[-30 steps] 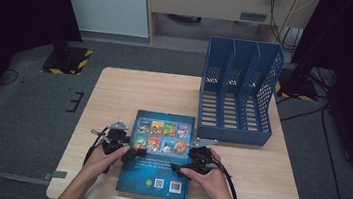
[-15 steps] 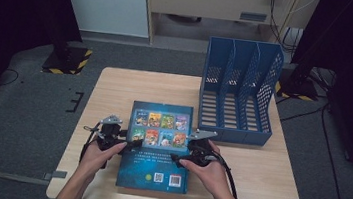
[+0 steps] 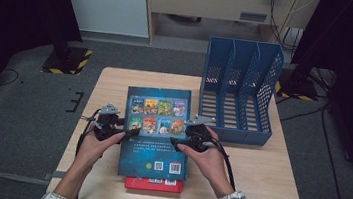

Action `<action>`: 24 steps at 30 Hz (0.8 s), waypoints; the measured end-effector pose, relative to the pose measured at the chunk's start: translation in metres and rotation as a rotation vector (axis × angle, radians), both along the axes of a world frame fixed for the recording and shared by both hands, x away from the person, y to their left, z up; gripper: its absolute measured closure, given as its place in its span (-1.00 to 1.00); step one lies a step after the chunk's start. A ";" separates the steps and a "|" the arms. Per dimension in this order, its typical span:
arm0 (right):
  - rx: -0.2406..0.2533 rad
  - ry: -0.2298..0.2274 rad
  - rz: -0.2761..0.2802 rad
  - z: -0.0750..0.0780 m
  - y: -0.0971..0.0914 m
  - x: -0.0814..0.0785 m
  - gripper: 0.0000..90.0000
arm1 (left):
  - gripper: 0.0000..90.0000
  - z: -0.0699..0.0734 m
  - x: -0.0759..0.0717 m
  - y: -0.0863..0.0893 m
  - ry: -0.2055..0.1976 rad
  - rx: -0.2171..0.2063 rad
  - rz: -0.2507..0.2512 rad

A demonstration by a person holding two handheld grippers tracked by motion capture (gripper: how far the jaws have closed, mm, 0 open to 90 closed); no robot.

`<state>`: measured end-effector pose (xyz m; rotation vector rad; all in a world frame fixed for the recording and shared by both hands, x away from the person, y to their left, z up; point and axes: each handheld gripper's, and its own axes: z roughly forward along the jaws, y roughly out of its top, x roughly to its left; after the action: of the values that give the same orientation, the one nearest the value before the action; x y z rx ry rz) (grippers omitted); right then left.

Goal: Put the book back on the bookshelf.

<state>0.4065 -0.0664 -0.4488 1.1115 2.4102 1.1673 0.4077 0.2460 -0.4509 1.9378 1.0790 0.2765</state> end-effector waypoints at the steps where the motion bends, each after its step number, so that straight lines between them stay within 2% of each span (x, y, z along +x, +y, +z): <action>1: 0.005 -0.005 -0.001 0.001 -0.001 0.001 -0.41 | -0.36 0.002 0.000 0.000 -0.003 0.003 0.002; 4: -0.009 -0.014 0.001 0.008 0.000 0.003 -0.37 | -0.34 0.009 0.001 0.000 -0.015 0.030 -0.001; 8: -0.034 -0.035 0.006 0.016 0.001 0.006 -0.32 | -0.28 0.016 0.004 0.001 -0.023 0.031 0.009; 14: -0.039 -0.051 0.001 0.024 0.000 0.015 -0.22 | -0.19 0.026 0.011 0.002 -0.030 0.057 0.007; 21: -0.027 -0.057 0.008 0.032 -0.004 0.021 -0.10 | -0.09 0.031 0.014 0.007 -0.050 0.027 0.011; 24: -0.045 -0.065 0.008 0.035 -0.001 0.023 -0.09 | -0.08 0.033 0.015 0.008 -0.052 0.033 0.019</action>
<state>0.4291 -0.0669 -0.4135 1.0351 2.3818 1.1281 0.4224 0.2544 -0.4181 1.9402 1.0655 0.3551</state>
